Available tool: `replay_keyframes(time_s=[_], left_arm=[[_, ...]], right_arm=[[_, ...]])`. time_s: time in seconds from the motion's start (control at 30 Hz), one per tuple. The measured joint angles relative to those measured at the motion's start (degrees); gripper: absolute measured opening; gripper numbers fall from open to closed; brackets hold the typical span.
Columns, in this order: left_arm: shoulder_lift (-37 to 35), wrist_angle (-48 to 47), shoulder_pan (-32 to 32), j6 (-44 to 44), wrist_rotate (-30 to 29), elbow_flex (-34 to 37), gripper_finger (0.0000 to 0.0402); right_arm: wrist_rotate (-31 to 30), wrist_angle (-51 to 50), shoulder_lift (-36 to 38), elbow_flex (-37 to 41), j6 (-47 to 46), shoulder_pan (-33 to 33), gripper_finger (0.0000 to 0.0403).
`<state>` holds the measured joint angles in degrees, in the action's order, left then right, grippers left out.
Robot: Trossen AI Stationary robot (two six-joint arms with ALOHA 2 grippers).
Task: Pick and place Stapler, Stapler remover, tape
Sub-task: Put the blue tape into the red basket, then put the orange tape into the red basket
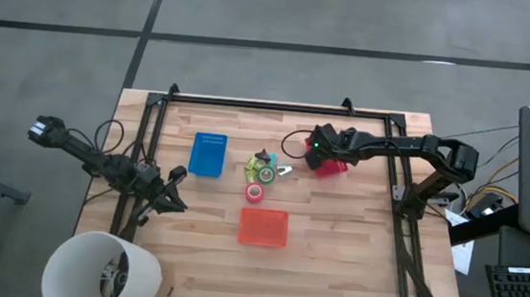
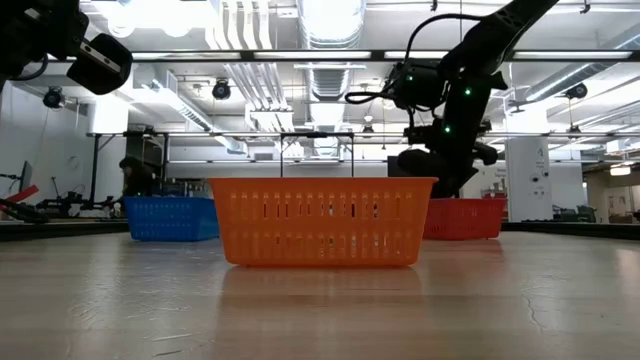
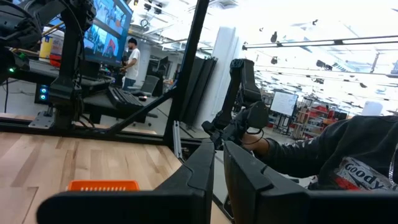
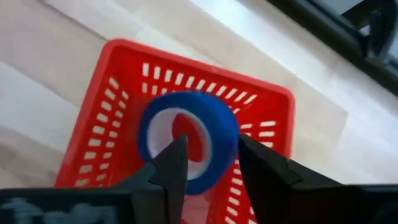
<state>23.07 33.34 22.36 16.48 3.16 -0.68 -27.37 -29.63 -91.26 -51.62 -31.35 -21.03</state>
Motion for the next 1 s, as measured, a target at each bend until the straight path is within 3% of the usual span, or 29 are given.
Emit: replay_keyframes(time_s=[0.27,0.53,0.63,0.77,1.0], left_arm=[[0.0,0.0,0.0,0.0,0.0,0.0,0.0039],[0.0,0.0,0.0,0.0,0.0,0.0,0.0039],[0.0,0.0,0.0,0.0,0.0,0.0,0.0039],[0.0,0.0,0.0,0.0,0.0,0.0,0.0039],[0.0,0.0,0.0,0.0,0.0,0.0,0.0039]], right_arm=[[-2.8,0.1,0.0,-0.6,0.0,0.0,0.0179],[-2.4,3.3,0.0,-3.6,4.8,3.6,0.018],[1.2,9.0,0.0,-4.3,10.3,6.8,0.0175],[10.4,18.7,-0.2,-4.3,15.6,11.8,0.0169],[15.8,29.5,-4.1,-4.9,22.1,20.9,0.0166]])
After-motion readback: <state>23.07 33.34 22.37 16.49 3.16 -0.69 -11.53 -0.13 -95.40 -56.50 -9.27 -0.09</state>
